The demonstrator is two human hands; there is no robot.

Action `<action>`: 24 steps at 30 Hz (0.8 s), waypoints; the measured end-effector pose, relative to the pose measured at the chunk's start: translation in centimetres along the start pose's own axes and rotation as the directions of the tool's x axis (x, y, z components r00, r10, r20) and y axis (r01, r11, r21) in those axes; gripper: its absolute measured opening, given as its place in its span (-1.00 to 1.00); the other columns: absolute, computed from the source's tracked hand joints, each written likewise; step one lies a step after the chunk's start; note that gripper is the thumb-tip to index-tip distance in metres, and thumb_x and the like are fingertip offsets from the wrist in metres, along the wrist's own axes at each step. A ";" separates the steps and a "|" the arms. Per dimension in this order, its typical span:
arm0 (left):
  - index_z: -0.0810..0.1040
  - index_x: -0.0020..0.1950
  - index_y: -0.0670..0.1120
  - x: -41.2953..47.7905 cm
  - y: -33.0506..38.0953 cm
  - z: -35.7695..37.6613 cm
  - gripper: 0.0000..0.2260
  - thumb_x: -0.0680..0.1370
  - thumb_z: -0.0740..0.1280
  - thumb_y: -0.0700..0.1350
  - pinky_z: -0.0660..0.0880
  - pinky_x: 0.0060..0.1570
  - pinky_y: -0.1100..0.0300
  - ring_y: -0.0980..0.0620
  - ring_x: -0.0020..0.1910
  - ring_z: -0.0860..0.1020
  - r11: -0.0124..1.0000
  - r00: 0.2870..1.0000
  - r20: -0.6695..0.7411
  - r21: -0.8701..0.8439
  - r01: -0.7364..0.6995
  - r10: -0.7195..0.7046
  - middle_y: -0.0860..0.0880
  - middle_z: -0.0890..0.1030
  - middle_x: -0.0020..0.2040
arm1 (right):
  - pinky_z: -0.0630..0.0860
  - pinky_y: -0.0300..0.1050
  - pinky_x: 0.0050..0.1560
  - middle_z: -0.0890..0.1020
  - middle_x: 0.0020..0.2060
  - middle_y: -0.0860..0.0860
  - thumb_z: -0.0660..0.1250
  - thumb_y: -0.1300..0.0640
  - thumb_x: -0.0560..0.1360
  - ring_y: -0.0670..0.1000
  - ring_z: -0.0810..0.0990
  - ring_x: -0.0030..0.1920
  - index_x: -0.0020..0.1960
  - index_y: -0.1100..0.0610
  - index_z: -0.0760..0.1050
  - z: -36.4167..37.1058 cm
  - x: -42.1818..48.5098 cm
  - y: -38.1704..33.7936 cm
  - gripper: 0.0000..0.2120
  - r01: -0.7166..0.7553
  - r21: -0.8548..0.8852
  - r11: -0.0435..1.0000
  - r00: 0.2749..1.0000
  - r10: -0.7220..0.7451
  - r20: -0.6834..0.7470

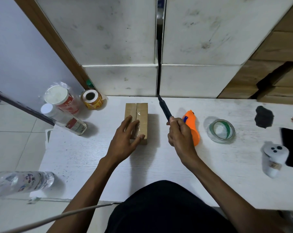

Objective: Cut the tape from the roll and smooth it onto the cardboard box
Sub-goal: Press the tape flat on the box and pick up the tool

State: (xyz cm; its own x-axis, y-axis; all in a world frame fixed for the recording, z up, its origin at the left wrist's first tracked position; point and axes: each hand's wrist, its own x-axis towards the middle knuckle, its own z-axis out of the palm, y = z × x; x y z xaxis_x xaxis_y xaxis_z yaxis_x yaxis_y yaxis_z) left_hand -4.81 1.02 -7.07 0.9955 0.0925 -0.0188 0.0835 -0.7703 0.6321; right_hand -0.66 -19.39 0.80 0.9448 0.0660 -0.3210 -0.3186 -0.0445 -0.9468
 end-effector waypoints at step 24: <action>0.29 0.50 0.17 -0.1 -0.5 0.4 -0.47 0.56 0.30 0.21 0.50 0.29 -0.07 0.02 0.52 0.27 1.000 1.000 -0.004 -0.027 -0.006 0.005 0.08 0.15 0.59 | 0.12 -0.33 -0.55 0.24 -0.54 -0.12 -0.03 0.24 0.68 -0.15 0.15 -0.60 -0.11 0.14 0.27 1.0 -0.7 -0.4 -0.79 0.039 0.178 0.983 0.992 -0.060 0.112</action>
State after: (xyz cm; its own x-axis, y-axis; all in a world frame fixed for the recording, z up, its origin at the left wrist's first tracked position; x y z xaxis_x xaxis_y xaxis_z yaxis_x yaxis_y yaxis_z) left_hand -4.93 1.11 -7.72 0.9958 0.0910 -0.0120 0.0767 -0.7533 0.6532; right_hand -1.32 -18.37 1.35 0.9475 0.1799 -0.2643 -0.2901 0.1367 -0.9472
